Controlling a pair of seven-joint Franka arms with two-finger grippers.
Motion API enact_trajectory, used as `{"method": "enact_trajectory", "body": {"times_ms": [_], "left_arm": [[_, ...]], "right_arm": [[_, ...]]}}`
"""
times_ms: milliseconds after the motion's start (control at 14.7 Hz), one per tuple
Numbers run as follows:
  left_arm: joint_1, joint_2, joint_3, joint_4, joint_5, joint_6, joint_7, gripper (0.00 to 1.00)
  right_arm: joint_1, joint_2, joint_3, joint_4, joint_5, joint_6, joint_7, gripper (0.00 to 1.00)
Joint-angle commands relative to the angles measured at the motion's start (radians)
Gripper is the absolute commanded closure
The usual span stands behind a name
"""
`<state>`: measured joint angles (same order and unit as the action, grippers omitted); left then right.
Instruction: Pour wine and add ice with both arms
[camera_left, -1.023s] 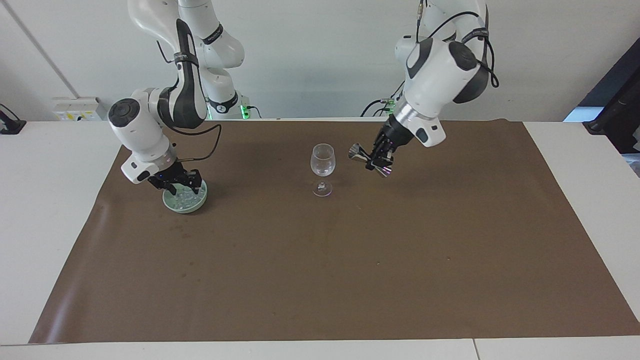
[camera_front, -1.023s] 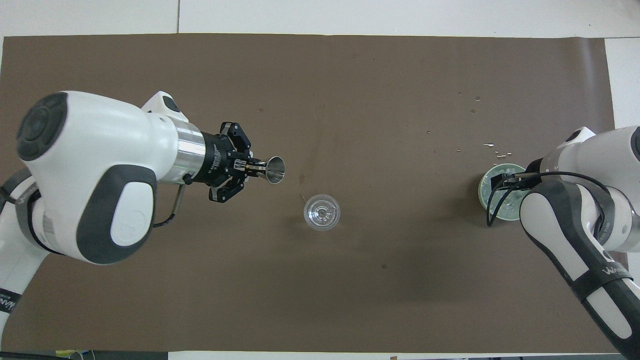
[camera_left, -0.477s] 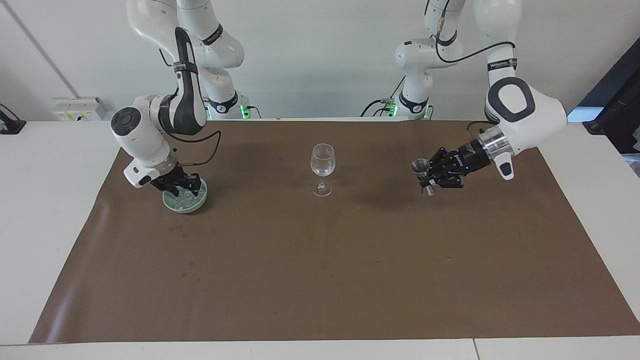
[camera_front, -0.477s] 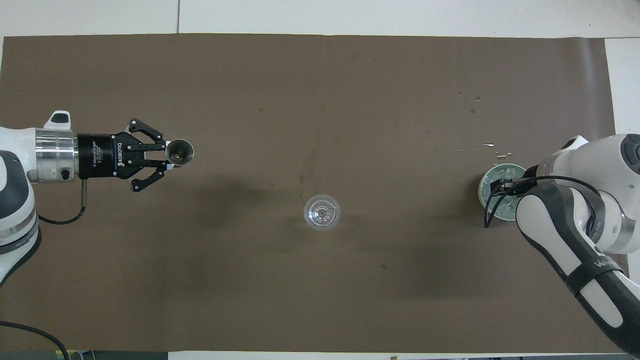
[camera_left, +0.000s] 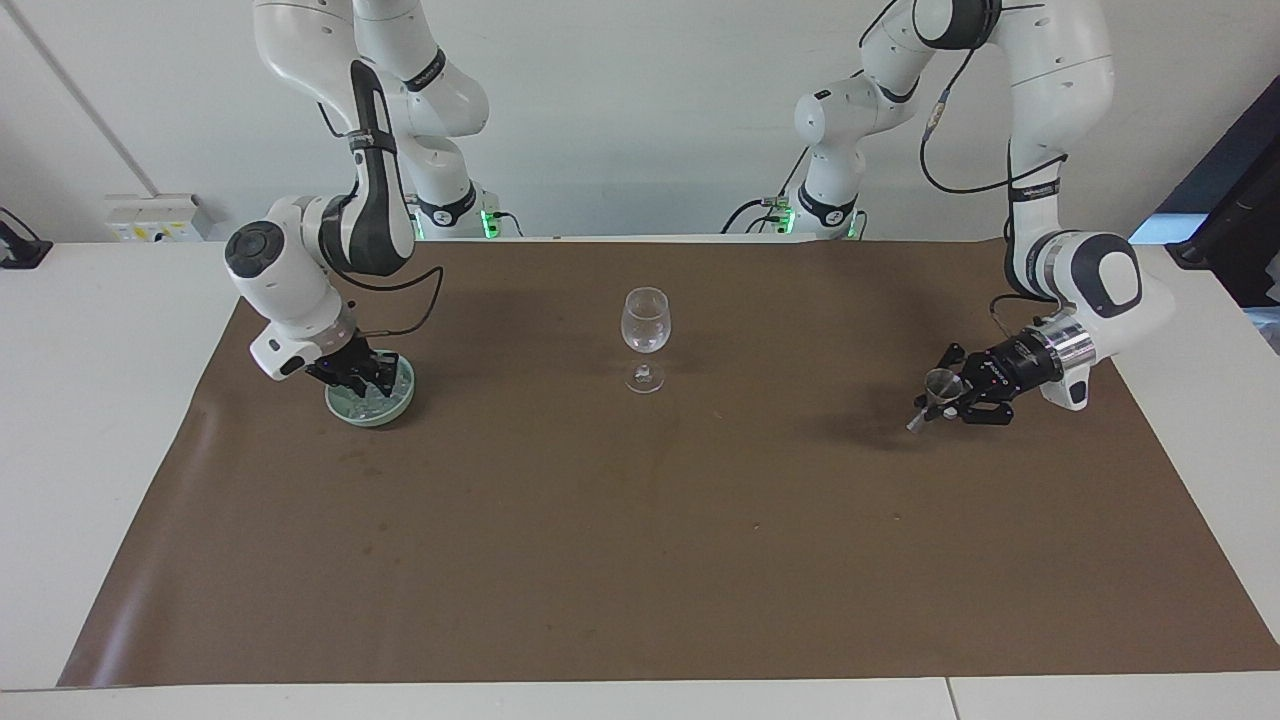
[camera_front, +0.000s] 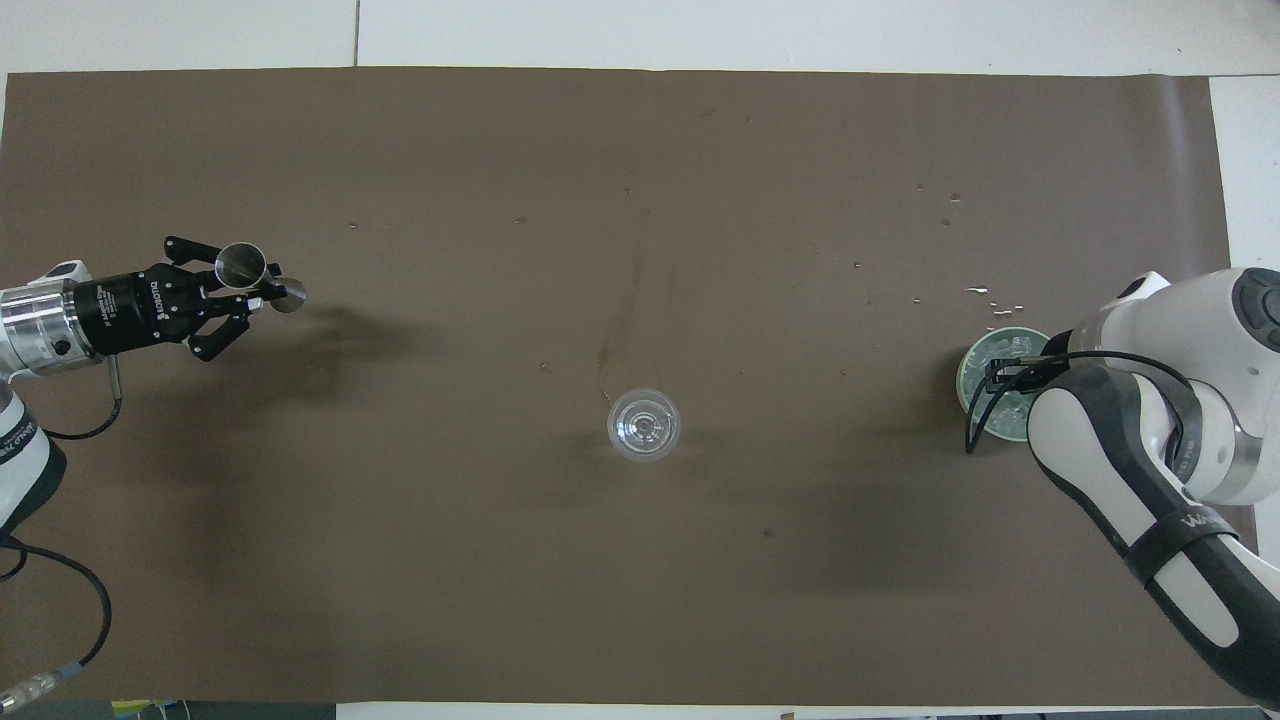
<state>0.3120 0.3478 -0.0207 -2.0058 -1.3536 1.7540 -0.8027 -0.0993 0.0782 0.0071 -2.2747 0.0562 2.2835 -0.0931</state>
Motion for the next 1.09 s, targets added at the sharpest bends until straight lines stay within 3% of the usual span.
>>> {"method": "enact_trajectory", "body": {"times_ms": [0, 136, 409, 477, 750, 1023], "left_arm": [[0.009, 0.061, -0.013, 0.010, -0.077, -0.004, 0.061, 1.00], [0.036, 0.089, -0.013, 0.012, -0.099, -0.004, 0.086, 1.00], [0.064, 0.125, -0.011, 0.012, -0.102, -0.001, 0.089, 1.00], [0.064, 0.125, -0.011, 0.007, -0.101, 0.002, 0.105, 1.00], [0.073, 0.117, -0.011, -0.030, -0.101, 0.025, 0.166, 1.00], [0.085, 0.112, -0.008, -0.050, -0.101, 0.036, 0.201, 1.00]], "right_arm": [[-0.008, -0.006, 0.008, -0.008, 0.010, 0.002, 0.004, 0.66], [-0.004, -0.008, 0.008, -0.008, 0.010, 0.002, 0.004, 0.71], [0.001, -0.006, 0.008, -0.005, 0.010, -0.001, 0.006, 0.95], [0.001, -0.005, 0.008, 0.007, 0.010, -0.025, 0.006, 0.95], [0.055, -0.008, 0.011, 0.161, 0.010, -0.208, 0.015, 0.95], [0.199, -0.005, 0.013, 0.394, 0.008, -0.474, 0.244, 0.95]]}}
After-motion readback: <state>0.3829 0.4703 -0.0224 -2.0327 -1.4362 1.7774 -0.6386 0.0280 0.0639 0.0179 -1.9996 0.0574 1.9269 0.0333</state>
